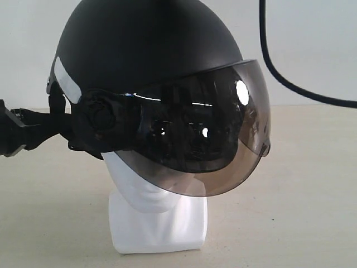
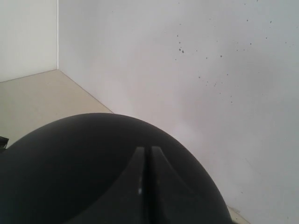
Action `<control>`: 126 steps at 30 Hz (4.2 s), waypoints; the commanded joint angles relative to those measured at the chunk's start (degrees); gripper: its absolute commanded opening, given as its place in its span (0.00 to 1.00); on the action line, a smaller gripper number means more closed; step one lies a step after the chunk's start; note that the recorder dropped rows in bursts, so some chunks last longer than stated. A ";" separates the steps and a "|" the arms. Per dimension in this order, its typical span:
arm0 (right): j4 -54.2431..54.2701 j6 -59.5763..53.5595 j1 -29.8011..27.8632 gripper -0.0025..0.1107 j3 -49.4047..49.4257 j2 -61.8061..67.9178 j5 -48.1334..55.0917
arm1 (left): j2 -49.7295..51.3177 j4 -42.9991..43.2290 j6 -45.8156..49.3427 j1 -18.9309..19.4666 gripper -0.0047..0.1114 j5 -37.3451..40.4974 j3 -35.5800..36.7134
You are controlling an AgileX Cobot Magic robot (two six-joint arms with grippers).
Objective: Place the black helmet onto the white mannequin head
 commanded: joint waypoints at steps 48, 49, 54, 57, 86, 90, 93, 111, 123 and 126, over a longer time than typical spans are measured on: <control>0.23 -0.55 0.00 0.02 -0.24 -0.63 -0.27 | 17.44 -7.91 6.94 -0.14 0.08 -0.73 -10.30; 0.23 -0.55 0.00 0.02 -0.24 -0.63 -0.27 | 17.75 -7.91 6.94 -0.14 0.08 -0.73 -10.53; 0.23 -0.55 0.00 0.02 -0.24 -0.63 -0.16 | 19.53 -7.92 6.94 -0.14 0.08 -0.73 -11.66; 0.23 -0.55 0.00 0.02 -0.24 -0.63 -0.16 | 20.42 -7.92 6.94 -0.14 0.08 -0.73 -12.72; 0.34 -0.10 0.00 0.02 -0.24 -0.63 -0.15 | 20.66 -4.91 6.63 -0.14 0.08 -1.47 -14.91; 0.32 0.06 0.00 0.02 -0.24 -0.63 -0.06 | 20.66 -1.13 3.02 -0.14 0.13 -3.43 -14.91; 0.32 0.04 0.00 0.02 -0.24 -0.63 0.08 | 20.66 2.43 0.10 -0.14 0.30 -5.93 -14.91; 0.32 -0.06 0.00 0.02 -0.24 -0.63 1.21 | 12.80 26.36 -18.46 2.09 0.53 -6.97 -14.91; 0.32 -0.17 0.00 0.02 -0.24 -0.63 1.48 | -3.27 29.31 -25.96 7.31 0.50 -10.74 -12.87; 0.32 -0.17 0.00 0.02 -0.24 -0.63 1.64 | -8.66 29.31 -30.34 13.49 0.36 -8.26 -12.84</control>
